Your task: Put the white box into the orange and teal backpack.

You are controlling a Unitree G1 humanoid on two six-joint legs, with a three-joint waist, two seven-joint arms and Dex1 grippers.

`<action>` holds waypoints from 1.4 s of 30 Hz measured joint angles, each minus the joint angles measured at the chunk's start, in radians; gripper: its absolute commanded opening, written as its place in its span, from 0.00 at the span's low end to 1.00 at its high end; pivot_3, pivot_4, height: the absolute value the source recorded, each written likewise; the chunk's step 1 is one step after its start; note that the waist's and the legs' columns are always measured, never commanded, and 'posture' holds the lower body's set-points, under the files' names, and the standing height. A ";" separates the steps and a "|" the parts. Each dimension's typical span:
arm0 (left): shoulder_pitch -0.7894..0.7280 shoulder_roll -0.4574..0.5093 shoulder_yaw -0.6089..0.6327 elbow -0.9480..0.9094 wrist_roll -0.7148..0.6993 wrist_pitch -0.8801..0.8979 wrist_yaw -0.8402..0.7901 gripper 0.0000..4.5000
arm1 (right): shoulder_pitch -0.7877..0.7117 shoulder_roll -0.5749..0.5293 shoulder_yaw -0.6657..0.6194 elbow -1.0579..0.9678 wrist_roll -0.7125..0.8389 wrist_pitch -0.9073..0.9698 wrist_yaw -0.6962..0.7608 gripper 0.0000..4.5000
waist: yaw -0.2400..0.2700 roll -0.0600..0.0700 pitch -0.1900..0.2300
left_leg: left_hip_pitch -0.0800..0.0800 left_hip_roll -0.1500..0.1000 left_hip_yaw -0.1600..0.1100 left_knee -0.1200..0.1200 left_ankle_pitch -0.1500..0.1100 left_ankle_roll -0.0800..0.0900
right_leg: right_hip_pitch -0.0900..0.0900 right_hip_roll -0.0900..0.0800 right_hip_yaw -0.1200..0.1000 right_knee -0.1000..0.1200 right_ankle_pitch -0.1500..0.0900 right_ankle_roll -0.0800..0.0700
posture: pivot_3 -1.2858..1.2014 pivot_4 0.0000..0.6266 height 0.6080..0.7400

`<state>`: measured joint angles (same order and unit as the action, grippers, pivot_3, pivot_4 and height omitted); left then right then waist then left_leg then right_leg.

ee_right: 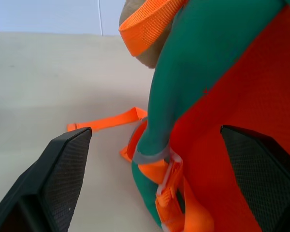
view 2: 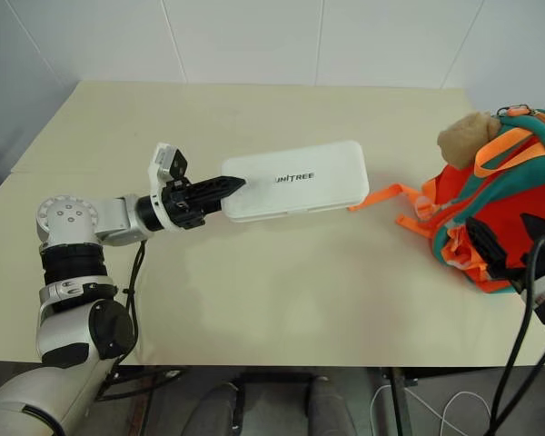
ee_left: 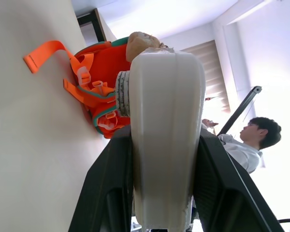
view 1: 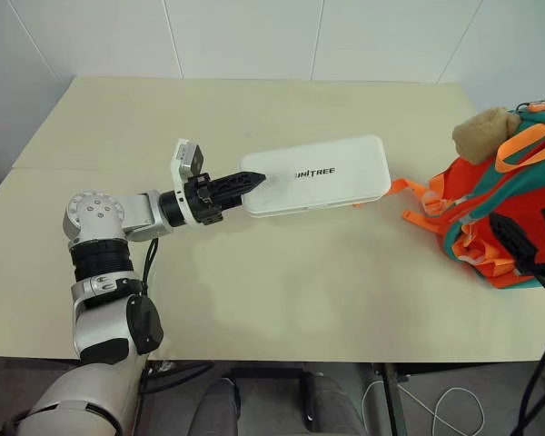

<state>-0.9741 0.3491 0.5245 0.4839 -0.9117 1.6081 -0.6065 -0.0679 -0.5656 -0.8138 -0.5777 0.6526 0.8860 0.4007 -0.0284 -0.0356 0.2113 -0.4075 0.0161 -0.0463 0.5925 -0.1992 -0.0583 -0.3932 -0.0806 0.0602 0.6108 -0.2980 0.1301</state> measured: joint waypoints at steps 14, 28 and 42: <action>0.014 -0.041 0.025 -0.018 -0.144 0.005 0.083 0.28 | -0.343 0.030 0.289 0.449 -0.174 -0.261 -0.128 0.88 | 0.001 0.001 0.000 | 0.000 0.000 0.000 -0.002 0.000 -0.001 | -0.001 0.000 0.000 0.001 0.002 0.005 | 0.52 0.24 1.00; 0.074 -0.028 0.069 -0.099 -0.255 0.006 0.212 0.28 | -0.417 0.039 0.374 0.489 -0.164 -0.275 -0.102 0.00 | -0.004 0.001 0.000 | 0.000 0.000 0.000 -0.002 0.000 -0.001 | -0.001 0.001 0.000 0.003 0.003 0.005 | 0.52 0.24 1.00; 0.063 0.190 0.053 -0.074 -0.184 -0.136 0.170 0.28 | -0.428 0.036 0.505 0.193 0.079 -0.093 0.008 0.00 | -0.002 0.002 0.001 | -0.001 0.000 0.000 -0.002 0.000 -0.002 | -0.004 0.001 0.000 0.004 0.002 0.004 | 0.52 0.24 1.00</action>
<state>-0.9114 0.5393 0.5773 0.4102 -1.0954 1.4722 -0.4361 -0.4959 -0.5299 -0.3091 -0.3851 0.7311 0.7934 0.4083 -0.0299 -0.0336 0.2125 -0.4087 0.0166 -0.0463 0.5903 -0.1992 -0.0601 -0.3968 -0.0796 0.0604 0.6146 -0.2960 0.1344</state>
